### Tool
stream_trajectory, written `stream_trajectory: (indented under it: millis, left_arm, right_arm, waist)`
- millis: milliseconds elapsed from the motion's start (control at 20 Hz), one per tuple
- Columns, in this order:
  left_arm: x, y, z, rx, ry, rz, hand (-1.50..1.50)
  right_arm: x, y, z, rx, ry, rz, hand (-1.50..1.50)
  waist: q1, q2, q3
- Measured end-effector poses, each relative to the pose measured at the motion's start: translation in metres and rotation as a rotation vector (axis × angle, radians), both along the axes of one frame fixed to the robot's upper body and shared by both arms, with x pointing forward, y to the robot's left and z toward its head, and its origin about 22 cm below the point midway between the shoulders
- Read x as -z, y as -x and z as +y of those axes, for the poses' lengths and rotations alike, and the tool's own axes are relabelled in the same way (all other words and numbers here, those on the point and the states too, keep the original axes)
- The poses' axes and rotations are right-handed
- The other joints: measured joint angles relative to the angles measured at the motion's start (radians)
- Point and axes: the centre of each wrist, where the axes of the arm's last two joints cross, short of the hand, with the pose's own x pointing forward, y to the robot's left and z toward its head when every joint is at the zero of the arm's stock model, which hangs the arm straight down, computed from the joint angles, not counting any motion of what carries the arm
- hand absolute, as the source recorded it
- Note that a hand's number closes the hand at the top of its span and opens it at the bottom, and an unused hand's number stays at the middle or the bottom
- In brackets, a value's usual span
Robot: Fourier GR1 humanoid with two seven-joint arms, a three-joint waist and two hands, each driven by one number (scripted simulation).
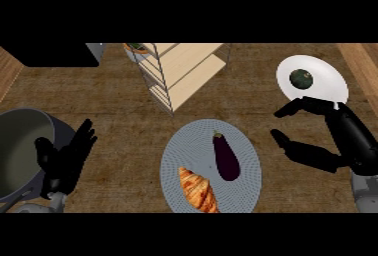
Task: Pick the croissant from the placemat and place it in the tiered shelf
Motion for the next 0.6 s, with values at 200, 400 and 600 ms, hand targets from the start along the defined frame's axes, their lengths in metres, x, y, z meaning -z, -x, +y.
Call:
stream_trajectory:
  millis: [200,400,600]
  left_arm:
    - [0.004,-0.006,0.005,0.007,0.028,0.057,0.00]
    - [0.006,-0.006,0.010,0.000,0.040,0.087,0.00]
    - [0.008,-0.009,0.009,-0.007,0.040,0.098,0.00]
  right_arm:
    - [0.016,0.004,0.007,-0.087,0.090,0.029,-1.50]
    - [0.006,0.018,0.018,-0.201,0.182,0.092,-1.50]
    - [-0.008,0.045,0.040,-0.285,0.273,0.158,-1.50]
  waist:
    - [0.000,-0.002,0.005]
    - [-0.001,-0.004,0.005]
    - [-0.004,-0.005,0.005]
